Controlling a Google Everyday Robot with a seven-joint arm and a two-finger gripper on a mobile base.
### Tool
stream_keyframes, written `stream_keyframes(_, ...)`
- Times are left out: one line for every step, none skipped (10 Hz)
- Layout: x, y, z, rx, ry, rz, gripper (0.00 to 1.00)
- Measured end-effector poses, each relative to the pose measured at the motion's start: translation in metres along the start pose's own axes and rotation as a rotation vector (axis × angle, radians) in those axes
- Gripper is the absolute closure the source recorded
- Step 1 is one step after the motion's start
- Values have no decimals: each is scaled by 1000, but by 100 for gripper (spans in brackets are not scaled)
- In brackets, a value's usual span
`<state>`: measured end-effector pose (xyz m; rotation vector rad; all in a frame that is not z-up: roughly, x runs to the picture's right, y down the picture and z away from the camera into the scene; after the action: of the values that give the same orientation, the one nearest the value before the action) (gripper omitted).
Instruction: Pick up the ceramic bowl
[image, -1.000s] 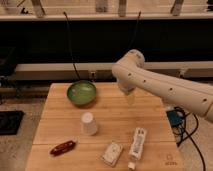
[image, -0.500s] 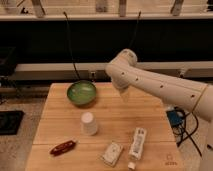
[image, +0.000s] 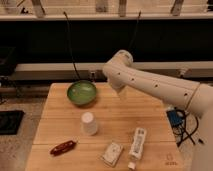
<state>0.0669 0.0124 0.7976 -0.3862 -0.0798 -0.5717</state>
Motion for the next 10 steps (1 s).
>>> stream_keyframes(-3,-4,3,4,-6,-18,20)
stream_keyframes(-5,-6,6,5,-10,-29,20)
stream_keyframes(-6,-8,8,8,-13,-41,20)
stream_keyframes(-8,-10,12,9,-19,-55,20)
stream_keyframes(-11,-13,16,11,-26,-72,20)
stream_keyframes(-13,-17,20,13,-33,-87,20)
stream_keyframes(-15,-18,22,13,-38,-96,20)
stream_keyframes(-17,-21,27,14,-44,-113,20)
stream_keyframes(-18,-23,29,15,-49,-122,20)
stream_keyframes(-19,-25,33,14,-57,-134,20)
